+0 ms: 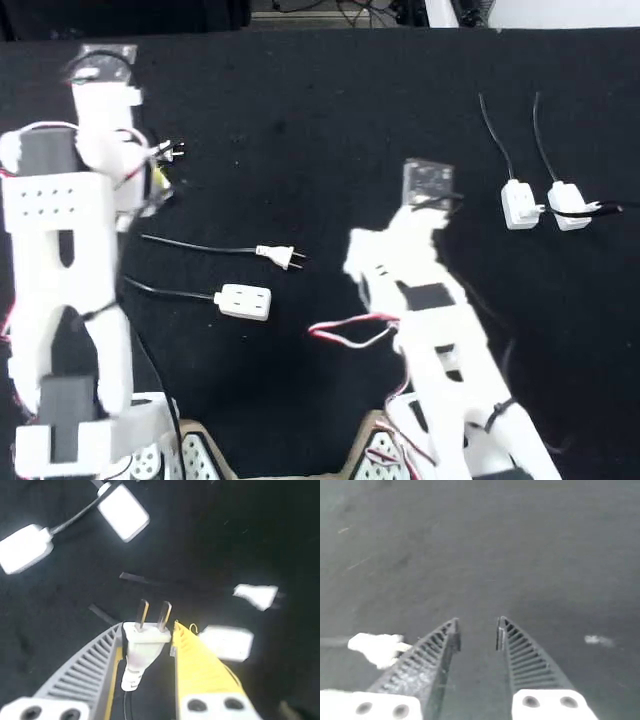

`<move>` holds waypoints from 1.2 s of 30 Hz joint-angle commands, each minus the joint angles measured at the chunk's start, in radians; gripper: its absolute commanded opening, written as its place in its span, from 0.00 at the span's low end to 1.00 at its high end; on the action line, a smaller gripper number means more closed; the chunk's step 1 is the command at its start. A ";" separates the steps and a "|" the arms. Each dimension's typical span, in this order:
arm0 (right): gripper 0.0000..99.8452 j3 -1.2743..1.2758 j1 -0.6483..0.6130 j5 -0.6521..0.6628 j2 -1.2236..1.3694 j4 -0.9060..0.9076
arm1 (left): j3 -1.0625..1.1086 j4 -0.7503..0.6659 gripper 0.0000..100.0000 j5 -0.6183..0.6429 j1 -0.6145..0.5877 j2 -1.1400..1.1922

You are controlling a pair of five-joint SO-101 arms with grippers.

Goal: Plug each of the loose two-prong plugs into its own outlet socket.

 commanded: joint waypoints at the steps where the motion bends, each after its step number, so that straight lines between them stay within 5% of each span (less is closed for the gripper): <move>1: 0.12 -0.024 -0.075 -0.005 -0.117 0.008 | 0.125 -0.124 0.03 0.107 0.163 -0.086; 7: 0.12 0.068 0.017 -0.009 -0.246 -0.071 | 0.384 -0.400 0.03 0.110 0.366 -0.138; 18: 0.12 0.134 0.057 -0.009 -0.394 -0.081 | 0.668 -0.818 0.03 0.109 0.549 -0.175; 24: 0.12 0.134 0.057 -0.009 -0.395 -0.081 | 0.670 -0.796 0.21 0.117 0.515 -0.176; 36: 0.12 0.170 -0.054 -0.003 -0.392 -0.109 | 0.487 -0.431 0.22 0.063 0.285 -0.176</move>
